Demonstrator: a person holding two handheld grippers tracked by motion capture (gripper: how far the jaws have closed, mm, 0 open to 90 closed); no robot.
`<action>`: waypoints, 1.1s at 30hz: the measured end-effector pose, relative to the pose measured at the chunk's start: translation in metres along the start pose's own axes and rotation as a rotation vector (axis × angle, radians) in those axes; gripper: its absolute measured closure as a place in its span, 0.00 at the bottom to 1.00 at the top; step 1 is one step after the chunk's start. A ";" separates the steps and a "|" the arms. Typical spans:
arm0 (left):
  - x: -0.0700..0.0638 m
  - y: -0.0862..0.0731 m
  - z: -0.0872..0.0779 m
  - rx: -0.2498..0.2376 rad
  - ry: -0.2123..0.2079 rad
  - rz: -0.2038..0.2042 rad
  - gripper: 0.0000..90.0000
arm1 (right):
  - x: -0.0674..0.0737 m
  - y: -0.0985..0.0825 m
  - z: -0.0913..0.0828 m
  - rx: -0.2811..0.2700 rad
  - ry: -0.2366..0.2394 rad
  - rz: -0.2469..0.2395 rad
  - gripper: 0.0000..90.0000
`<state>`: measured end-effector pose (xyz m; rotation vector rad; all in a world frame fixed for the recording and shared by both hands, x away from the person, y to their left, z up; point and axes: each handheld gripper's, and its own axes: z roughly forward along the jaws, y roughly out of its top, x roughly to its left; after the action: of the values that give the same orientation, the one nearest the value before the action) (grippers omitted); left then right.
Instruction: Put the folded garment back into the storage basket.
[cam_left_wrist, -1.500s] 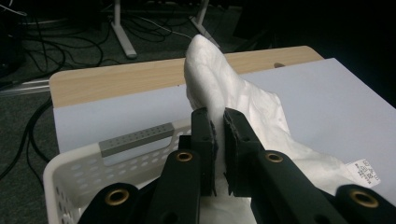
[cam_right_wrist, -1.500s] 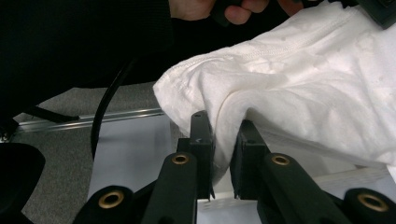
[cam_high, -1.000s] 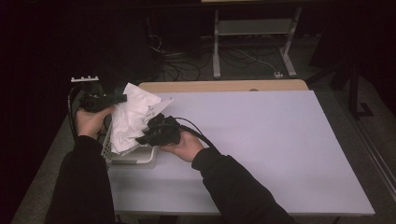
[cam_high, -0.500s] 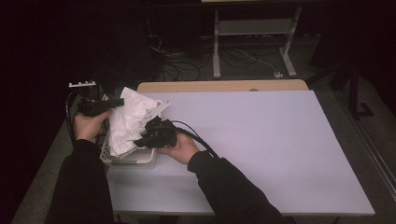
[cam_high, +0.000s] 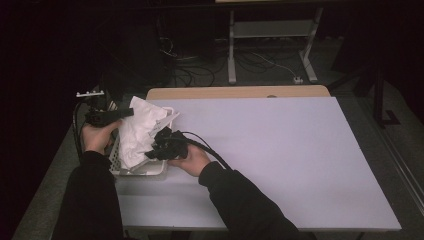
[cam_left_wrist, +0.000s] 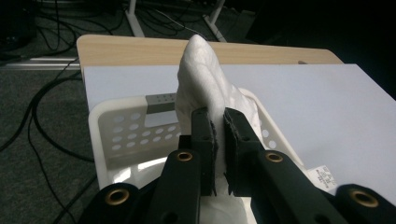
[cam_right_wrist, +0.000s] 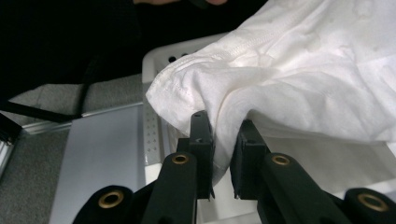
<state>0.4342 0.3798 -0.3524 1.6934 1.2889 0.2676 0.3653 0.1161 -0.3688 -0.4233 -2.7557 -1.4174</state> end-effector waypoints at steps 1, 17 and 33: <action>0.002 -0.003 0.001 -0.002 -0.003 0.000 0.92 | -0.001 -0.001 0.002 0.005 0.004 0.009 0.88; 0.008 -0.013 0.007 0.053 0.022 0.010 0.92 | 0.001 -0.005 0.017 0.055 0.015 0.015 0.88; 0.007 -0.016 0.017 0.144 0.080 -0.018 0.91 | 0.000 -0.005 0.017 0.094 0.023 0.033 0.75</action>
<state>0.4385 0.3759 -0.3763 1.8066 1.4110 0.2390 0.3655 0.1266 -0.3830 -0.4444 -2.7700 -1.2708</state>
